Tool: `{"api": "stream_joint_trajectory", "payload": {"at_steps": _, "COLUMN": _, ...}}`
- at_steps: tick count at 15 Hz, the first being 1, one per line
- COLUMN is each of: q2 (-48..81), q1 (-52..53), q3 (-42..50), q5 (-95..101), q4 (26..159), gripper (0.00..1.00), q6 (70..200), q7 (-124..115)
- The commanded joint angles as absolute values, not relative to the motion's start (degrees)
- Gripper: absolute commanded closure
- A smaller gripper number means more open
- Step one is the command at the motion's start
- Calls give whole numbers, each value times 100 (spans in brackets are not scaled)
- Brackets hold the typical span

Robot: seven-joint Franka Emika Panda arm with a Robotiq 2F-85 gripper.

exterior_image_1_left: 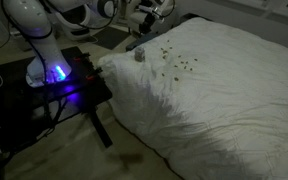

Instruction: Pick up the small objects from the bed and put them in the jar

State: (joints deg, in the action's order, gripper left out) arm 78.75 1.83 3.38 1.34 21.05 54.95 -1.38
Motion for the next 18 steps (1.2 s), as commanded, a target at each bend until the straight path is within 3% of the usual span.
{"api": "stream_joint_trajectory", "payload": {"at_steps": 1, "q2": 8050, "q1": 35, "q3": 265, "q5": 27, "q4": 2106, "gripper": 99, "q6": 5221, "q7": -9}}
{"api": "stream_joint_trajectory", "payload": {"at_steps": 18, "q2": 8278, "q1": 60, "q3": 263, "q5": 326, "q4": 2097, "gripper": 99, "q6": 5655, "q7": 20}}
